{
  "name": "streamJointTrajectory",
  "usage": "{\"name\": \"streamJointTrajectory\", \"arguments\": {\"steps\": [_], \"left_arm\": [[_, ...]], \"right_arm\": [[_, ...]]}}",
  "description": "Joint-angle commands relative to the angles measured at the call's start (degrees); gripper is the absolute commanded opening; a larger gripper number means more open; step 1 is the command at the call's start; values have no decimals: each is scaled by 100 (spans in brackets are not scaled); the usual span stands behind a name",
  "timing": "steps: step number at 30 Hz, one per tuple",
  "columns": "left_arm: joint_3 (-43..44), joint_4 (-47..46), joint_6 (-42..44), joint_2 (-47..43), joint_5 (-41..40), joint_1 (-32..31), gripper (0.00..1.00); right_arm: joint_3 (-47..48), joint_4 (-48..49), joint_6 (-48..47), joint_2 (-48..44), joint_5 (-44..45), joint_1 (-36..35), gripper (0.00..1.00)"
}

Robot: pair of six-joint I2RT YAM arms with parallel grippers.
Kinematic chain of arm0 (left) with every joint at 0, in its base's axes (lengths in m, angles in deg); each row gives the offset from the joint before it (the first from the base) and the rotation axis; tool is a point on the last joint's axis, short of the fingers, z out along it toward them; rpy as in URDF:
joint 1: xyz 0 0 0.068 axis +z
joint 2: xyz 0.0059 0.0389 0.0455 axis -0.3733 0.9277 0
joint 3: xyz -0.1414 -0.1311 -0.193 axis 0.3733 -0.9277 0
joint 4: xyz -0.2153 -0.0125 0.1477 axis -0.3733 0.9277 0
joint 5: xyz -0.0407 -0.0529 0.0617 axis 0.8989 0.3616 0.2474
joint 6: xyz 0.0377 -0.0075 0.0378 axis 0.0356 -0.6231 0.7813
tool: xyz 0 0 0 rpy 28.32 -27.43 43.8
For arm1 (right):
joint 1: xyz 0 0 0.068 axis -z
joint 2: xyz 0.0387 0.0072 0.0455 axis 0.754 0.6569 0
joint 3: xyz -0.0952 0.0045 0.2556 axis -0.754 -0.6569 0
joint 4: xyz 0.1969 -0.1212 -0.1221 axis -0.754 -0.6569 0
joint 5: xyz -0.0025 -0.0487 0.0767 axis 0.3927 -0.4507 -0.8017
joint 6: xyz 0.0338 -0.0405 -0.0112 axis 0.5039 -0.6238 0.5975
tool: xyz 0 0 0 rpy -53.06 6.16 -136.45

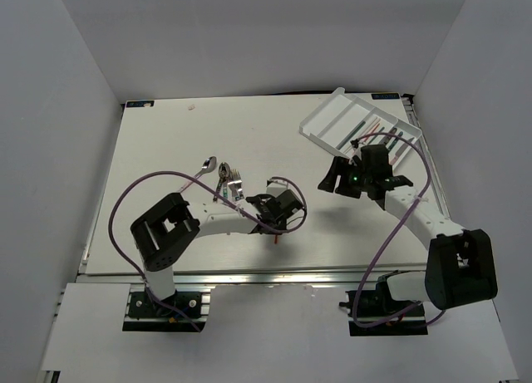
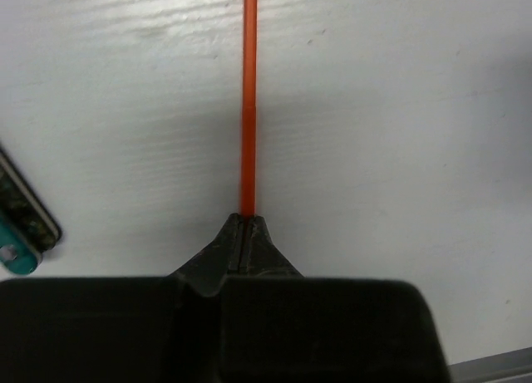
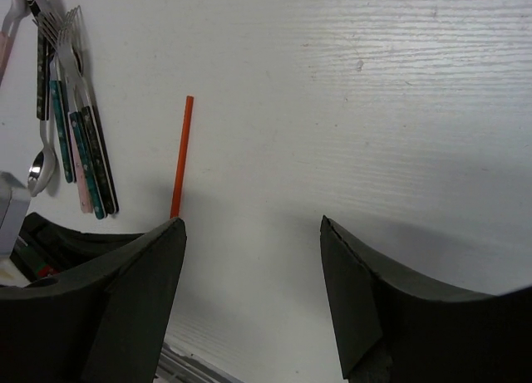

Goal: Sort the eating utensils into containers

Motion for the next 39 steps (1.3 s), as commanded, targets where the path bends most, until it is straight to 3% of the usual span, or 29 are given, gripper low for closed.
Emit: {"name": "streamJointTrajectory", "arguments": {"steps": [1,15,26,27,30,31,32,33,34,35,36,37,38,39], "left_arm": [[-194,263,175,-560,-293,-94,0],[-484,-423,193,-956,172,-156,0],[-677,-845,167,-1475,357,-182,0],[-686,-872,175,-1492,357,-182,0],[-730,-881,193,-1545,296,-191,0],[-730,-863,184,-1580,252,-182,0],[-713,-811,184,-1598,130,-182,17],[-704,-741,184,-1624,59,-182,27],[-687,-697,175,-1694,-11,-182,37],[-669,-644,175,-1747,-160,-182,55],[-599,-469,184,-1800,-257,-182,62],[-546,-337,202,-1852,-363,-182,77],[-494,-197,245,-1975,-485,-182,98],[-363,135,289,-2046,-739,-182,98]], "right_arm": [[-157,414,278,216,-235,-75,70],[-386,2031,1693,1033,-385,-1357,70],[1,2172,2072,1631,-42,-2052,66],[10,2198,2090,1640,-42,-2070,59],[1,2295,2160,1597,-24,-2079,24],[1,2295,2160,1553,37,-2087,18],[36,2287,2169,1500,63,-2088,10],[71,2252,2152,1491,107,-2079,0],[115,2138,2143,1482,212,-2079,0],[176,2059,2039,1491,274,-2070,0],[360,1797,1968,1499,405,-2044,0],[449,1690,1906,1526,441,-1948,0],[528,1602,1801,1552,468,-1877,0],[685,1505,1748,1570,476,-1772,0]]}}
